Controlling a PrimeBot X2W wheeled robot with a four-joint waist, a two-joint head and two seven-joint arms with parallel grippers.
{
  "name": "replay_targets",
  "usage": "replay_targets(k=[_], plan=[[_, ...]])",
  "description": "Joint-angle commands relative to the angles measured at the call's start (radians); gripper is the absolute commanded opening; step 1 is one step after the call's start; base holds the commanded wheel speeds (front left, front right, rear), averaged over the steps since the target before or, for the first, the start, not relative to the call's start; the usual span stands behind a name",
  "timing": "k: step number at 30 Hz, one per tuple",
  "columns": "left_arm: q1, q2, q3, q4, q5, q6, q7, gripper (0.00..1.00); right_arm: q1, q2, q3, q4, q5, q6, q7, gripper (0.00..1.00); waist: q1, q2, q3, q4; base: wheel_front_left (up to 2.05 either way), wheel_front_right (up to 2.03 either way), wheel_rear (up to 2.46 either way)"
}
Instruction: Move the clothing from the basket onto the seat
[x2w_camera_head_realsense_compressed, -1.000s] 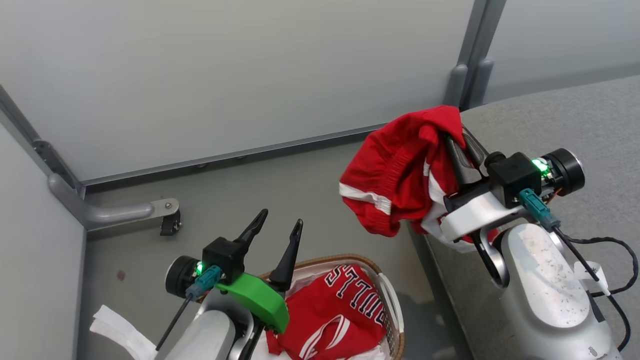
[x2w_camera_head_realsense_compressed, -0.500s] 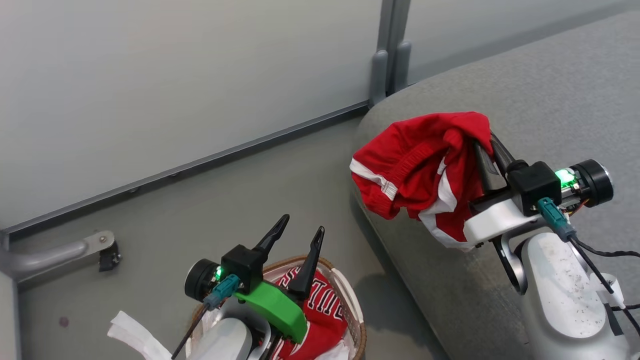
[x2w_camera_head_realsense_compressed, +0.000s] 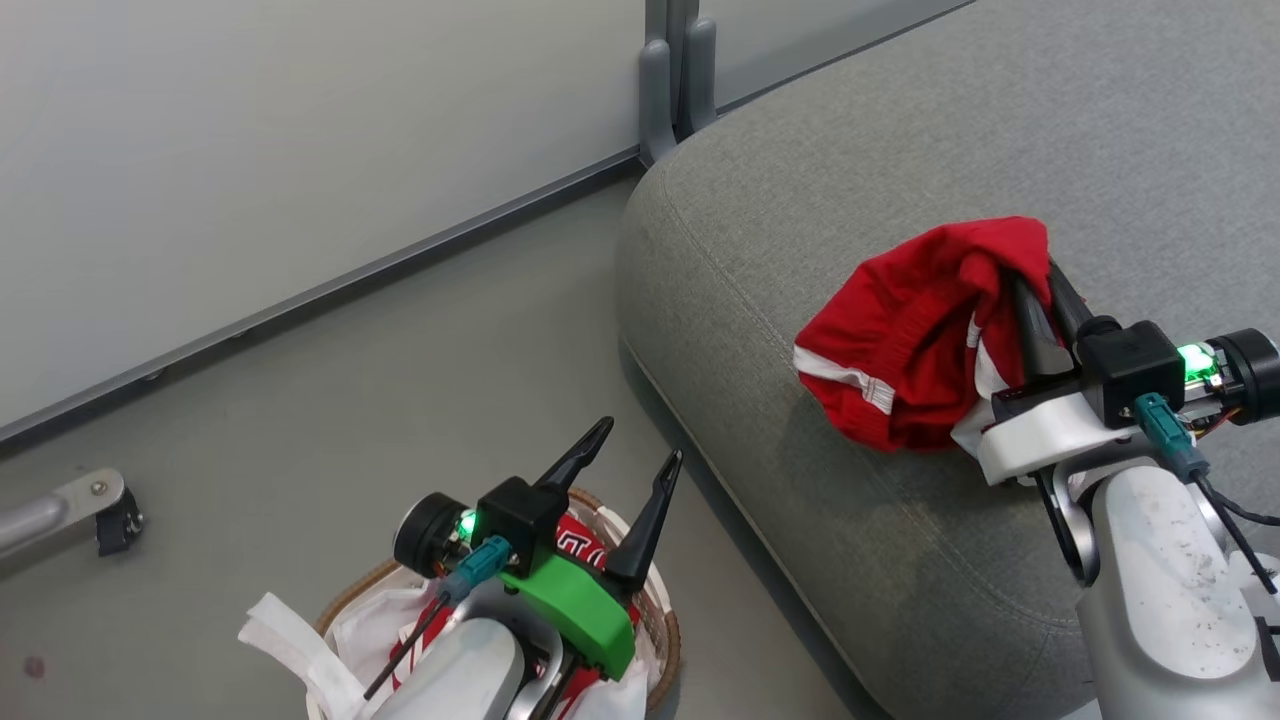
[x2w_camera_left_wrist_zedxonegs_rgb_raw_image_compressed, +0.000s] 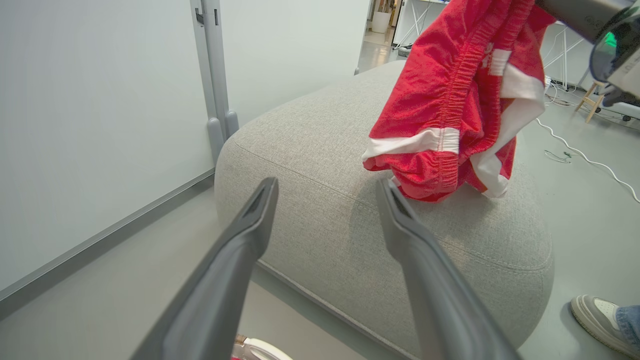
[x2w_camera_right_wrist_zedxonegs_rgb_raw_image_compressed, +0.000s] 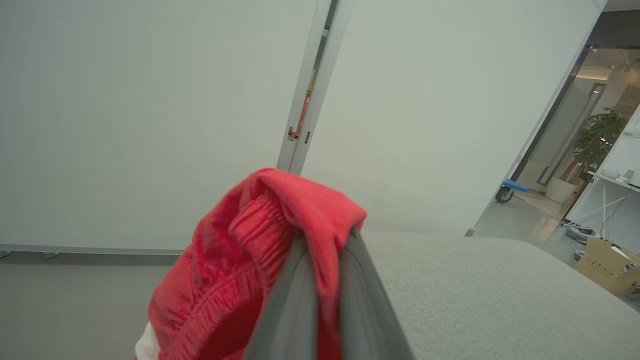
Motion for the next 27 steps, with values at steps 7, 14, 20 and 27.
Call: replay_targets(k=[7,14,20,27], plan=[[-0.101,0.034,-0.029,-0.027,0.018,-0.003,-0.001,1.00,-0.131,-0.037,-0.058,-0.022,0.009,-0.001,-0.002,0.00,0.0000,-0.0001,0.193,0.083,0.00,0.00,0.00],[-0.206,0.066,-0.050,-0.069,0.043,-0.003,-0.001,1.00,-0.388,-0.131,-0.130,-0.004,0.001,-0.001,-0.002,0.00,0.0000,-0.0001,0.384,0.144,0.00,0.00,0.00],[-0.272,0.084,-0.053,-0.101,0.065,-0.003,-0.001,1.00,-0.610,-0.242,-0.201,0.076,-0.011,-0.001,-0.002,0.00,0.0000,-0.0001,0.505,0.182,0.00,0.00,0.00],[-0.302,0.101,-0.038,-0.126,0.083,-0.003,-0.001,1.00,-0.717,-0.315,-0.254,0.205,-0.002,-0.001,-0.002,0.00,0.0000,-0.0001,0.591,0.206,0.00,0.00,0.00]])
